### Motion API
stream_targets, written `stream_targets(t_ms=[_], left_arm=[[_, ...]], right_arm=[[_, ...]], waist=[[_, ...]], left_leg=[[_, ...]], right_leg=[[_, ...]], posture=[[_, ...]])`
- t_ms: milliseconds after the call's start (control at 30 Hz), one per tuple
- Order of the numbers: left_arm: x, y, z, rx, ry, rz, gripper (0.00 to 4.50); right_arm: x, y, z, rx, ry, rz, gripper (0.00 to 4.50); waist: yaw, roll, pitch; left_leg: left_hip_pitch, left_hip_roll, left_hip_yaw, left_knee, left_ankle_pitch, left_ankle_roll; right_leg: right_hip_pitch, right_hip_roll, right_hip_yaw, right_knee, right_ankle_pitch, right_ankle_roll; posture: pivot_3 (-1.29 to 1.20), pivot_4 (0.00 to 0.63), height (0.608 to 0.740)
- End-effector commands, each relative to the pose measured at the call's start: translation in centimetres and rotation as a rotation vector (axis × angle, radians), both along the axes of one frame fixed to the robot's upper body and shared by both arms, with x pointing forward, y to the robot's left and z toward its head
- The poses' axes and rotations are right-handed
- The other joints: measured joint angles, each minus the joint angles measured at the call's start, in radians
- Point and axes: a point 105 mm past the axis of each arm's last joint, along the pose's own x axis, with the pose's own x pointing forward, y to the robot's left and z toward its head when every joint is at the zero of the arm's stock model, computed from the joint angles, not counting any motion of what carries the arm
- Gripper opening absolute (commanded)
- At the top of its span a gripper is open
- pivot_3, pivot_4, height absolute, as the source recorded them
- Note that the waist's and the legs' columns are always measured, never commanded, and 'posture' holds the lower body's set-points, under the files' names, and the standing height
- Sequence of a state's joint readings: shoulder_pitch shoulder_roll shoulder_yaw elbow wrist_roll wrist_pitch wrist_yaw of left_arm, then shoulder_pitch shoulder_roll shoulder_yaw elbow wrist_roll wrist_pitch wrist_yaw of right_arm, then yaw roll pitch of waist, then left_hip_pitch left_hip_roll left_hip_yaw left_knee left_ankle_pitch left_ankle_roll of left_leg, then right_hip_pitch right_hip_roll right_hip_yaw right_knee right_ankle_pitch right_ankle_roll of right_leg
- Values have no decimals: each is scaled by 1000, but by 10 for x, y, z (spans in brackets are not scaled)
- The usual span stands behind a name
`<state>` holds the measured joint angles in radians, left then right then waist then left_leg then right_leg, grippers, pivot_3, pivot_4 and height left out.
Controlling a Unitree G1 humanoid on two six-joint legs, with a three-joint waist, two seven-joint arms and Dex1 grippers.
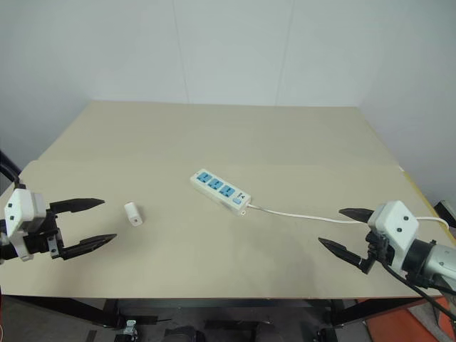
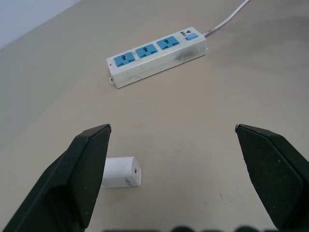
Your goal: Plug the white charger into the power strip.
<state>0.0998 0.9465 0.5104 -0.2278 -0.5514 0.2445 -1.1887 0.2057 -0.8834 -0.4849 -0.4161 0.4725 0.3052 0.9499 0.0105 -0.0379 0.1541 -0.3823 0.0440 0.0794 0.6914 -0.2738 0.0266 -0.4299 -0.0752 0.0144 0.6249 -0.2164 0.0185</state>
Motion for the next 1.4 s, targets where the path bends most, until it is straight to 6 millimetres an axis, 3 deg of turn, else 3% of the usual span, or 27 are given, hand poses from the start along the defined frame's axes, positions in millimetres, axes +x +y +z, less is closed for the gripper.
stream_targets(t_ms=[33,300,633,833,967,1100,1400], left_arm=[[-1,-4,10,11,-39,-20,4500],[2,-5,10,8,-40,-26,4500],[10,-14,10,-17,-49,-67,4500],[8,-12,7,-18,-46,-66,4500],[7,-13,9,-19,-50,-69,4500],[7,-15,10,-20,-53,-70,4500],[8,-15,13,-18,-62,-67,4500]], right_arm=[[2,2,9,-18,-37,3,4482],[14,11,9,2,-59,34,4482],[98,64,-7,146,-161,12,4482],[128,108,-1,352,-193,63,4482],[136,138,-3,439,-177,132,4482],[140,157,-18,464,-132,175,4482],[155,178,-45,456,-69,183,4482]], waist=[[0,0,0],[-2,0,0],[-20,0,1],[-26,1,1],[-27,1,1],[-25,1,1],[-35,2,2]], left_leg=[[0,0,0,0,0,0],[0,0,1,0,0,0],[-4,-1,3,0,0,0],[-8,0,3,-1,0,0],[-7,0,3,0,0,0],[-7,0,2,0,0,-1],[-6,1,3,0,1,-2]], right_leg=[[0,0,0,0,0,0],[0,0,0,0,0,0],[-6,2,1,2,9,-3],[-10,4,1,2,9,-3],[-9,4,1,3,9,-4],[-9,4,1,3,9,-4],[-9,4,1,5,10,-4]], posture=[[0,150,740],[0,150,740],[0,150,740],[0,150,740],[0,150,740],[0,150,740],[0,150,740]])
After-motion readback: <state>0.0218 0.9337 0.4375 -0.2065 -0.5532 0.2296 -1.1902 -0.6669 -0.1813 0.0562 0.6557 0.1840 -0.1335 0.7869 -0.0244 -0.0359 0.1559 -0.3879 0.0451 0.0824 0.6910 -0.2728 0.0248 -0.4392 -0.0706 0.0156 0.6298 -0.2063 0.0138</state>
